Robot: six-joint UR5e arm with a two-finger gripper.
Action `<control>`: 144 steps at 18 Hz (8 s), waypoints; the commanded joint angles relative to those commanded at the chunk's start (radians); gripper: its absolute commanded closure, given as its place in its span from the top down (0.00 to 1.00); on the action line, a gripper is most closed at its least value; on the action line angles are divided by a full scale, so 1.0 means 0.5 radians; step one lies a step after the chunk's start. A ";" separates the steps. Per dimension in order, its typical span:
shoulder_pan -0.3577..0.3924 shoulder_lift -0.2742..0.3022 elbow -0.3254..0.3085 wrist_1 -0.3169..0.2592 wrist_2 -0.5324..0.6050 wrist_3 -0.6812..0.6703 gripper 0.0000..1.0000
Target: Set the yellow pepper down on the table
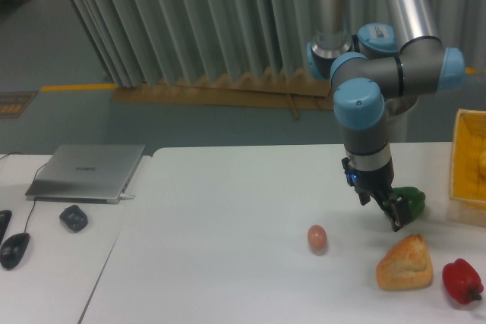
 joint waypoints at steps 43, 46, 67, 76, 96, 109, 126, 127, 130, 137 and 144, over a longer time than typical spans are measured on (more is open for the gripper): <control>1.107 0.390 -0.512 -0.110 0.015 2.341 1.00; 1.175 0.377 -0.525 -0.117 0.012 2.408 1.00; 1.172 0.279 -0.549 -0.117 0.150 2.461 1.00; 1.175 0.221 -0.534 -0.169 0.190 2.464 1.00; 1.163 0.196 -0.522 -0.163 0.239 2.408 0.63; 1.163 0.233 -0.282 -0.426 0.080 2.408 0.59; 0.847 0.334 -0.080 -0.571 -0.337 1.550 0.55; 0.816 0.334 -0.071 -0.568 -0.337 1.495 0.55; 0.682 0.310 -0.034 -0.555 -0.337 1.225 0.55; 0.445 0.270 -0.040 -0.402 -0.325 0.847 0.55; 0.163 0.154 -0.092 -0.157 -0.089 0.439 0.55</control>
